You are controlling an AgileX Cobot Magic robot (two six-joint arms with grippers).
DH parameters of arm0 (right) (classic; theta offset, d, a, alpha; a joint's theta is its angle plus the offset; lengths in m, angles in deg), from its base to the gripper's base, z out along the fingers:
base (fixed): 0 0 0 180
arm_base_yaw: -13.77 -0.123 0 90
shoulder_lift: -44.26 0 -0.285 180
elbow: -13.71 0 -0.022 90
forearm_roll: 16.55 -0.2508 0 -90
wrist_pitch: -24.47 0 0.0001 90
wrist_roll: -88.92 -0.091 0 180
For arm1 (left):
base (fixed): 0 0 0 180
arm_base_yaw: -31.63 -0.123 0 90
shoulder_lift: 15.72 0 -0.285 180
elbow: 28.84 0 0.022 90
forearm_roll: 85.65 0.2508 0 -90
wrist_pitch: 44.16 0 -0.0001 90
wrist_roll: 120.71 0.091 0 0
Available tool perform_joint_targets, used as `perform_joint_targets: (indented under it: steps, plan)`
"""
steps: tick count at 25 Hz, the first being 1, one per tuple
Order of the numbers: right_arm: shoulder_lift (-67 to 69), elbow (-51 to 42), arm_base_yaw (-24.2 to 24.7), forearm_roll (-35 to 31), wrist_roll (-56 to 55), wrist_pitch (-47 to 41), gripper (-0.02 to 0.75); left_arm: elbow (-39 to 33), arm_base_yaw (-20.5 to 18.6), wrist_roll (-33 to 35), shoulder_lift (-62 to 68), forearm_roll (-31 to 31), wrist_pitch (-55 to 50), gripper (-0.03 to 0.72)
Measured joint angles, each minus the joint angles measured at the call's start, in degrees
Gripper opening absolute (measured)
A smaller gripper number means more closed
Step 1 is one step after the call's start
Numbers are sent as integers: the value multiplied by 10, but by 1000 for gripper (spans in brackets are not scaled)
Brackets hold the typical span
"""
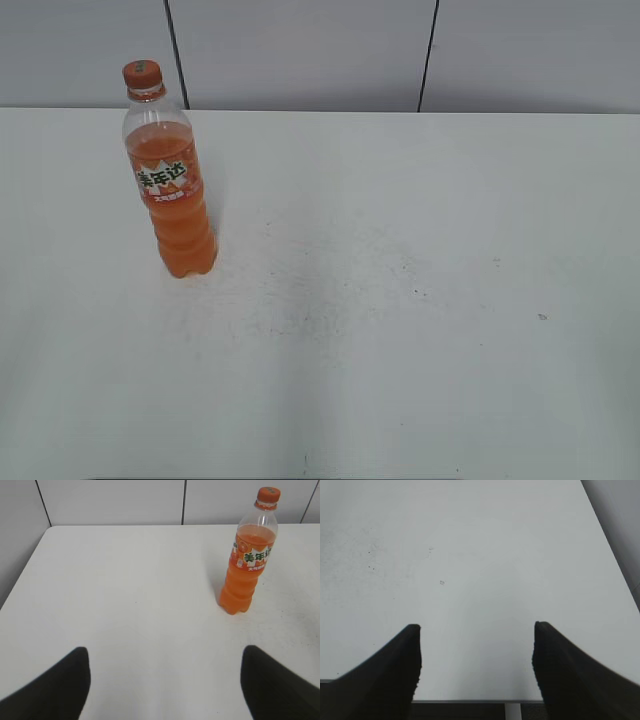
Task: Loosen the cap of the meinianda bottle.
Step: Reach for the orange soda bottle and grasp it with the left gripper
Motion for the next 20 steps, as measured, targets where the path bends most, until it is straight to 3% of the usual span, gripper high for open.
perform_joint_targets:
  steps: [20]
  plan:
    - [0, 0, 0, 0, 0, 0, 524, 0, 0, 0, 0, 0, 0, 561]
